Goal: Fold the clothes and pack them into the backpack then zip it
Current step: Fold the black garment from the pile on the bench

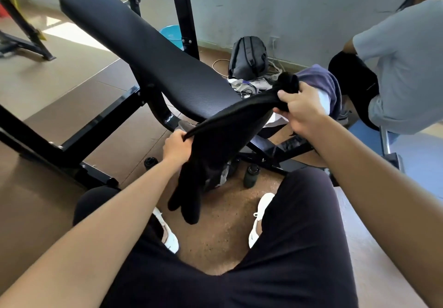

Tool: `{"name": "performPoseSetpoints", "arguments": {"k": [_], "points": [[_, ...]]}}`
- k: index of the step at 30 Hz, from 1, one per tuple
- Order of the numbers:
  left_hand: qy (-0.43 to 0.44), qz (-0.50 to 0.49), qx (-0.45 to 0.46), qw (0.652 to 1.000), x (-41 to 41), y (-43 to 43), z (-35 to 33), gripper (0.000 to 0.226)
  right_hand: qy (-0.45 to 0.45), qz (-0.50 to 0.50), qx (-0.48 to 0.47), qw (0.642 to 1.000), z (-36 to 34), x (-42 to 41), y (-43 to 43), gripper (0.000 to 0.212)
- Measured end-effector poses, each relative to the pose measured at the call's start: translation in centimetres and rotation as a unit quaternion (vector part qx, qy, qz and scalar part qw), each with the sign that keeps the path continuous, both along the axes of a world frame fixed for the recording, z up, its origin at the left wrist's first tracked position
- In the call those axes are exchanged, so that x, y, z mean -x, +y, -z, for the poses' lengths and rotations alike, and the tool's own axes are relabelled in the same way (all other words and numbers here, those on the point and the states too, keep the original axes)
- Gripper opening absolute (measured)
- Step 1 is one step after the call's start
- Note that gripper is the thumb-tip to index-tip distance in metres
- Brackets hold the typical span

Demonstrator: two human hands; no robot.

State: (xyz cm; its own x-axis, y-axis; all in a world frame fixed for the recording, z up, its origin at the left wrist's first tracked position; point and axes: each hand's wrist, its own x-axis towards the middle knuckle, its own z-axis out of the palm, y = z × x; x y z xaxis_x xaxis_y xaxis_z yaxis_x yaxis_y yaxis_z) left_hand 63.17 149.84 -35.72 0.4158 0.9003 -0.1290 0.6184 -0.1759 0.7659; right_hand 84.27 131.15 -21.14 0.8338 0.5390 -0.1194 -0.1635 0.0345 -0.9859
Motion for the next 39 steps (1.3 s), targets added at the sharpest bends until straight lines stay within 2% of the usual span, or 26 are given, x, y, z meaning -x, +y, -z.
{"name": "performPoseSetpoints", "arguments": {"k": [4,7,11,15,21,25,27,28,32,35,37,39], "points": [[0.006,-0.014,0.004,1.000,1.1,2.3,-2.6,0.012,0.044,0.017,0.019,0.999,4.6,-1.0,-0.9,0.031],[-0.027,-0.046,0.029,0.998,1.8,2.8,-4.5,0.007,0.071,0.023,0.026,0.997,7.6,-0.8,-0.9,0.027],[-0.094,-0.092,0.071,0.989,2.1,2.9,-6.2,0.011,0.084,0.026,0.028,0.996,10.6,0.2,0.1,0.045],[-0.165,-0.137,0.062,0.975,1.7,1.9,-8.5,0.010,0.126,0.012,0.009,0.992,12.7,1.1,1.5,0.062],[-0.192,-0.124,0.018,0.973,1.0,1.1,-11.8,0.011,0.203,-0.006,-0.033,0.979,14.2,1.2,3.4,0.037],[-0.216,-0.123,0.005,0.969,0.4,0.3,-13.9,0.013,0.260,-0.007,-0.087,0.962,15.1,1.3,4.8,0.037],[-0.233,-0.132,0.007,0.963,0.1,0.2,-14.6,0.014,0.249,-0.057,-0.071,0.964,15.9,2.0,5.1,0.038],[-0.238,-0.135,0.006,0.962,0.0,0.1,-14.9,0.014,0.235,-0.096,-0.046,0.966,16.6,2.6,5.2,0.044],[-0.242,-0.141,-0.002,0.960,-0.2,-0.2,-15.5,0.015,0.082,-0.281,0.111,0.950,19.1,6.2,5.5,0.093],[-0.247,-0.152,-0.005,0.957,-0.1,-0.5,-15.9,0.013,-0.015,-0.330,0.181,0.926,19.6,8.8,5.7,0.127],[-0.262,-0.166,0.001,0.951,0.1,-0.6,-16.1,0.014,-0.046,-0.350,0.193,0.916,19.2,10.9,5.4,0.138],[-0.282,-0.181,0.010,0.942,0.1,-0.6,-16.3,0.014,-0.071,-0.331,0.187,0.922,18.9,12.8,5.4,0.144]]}}
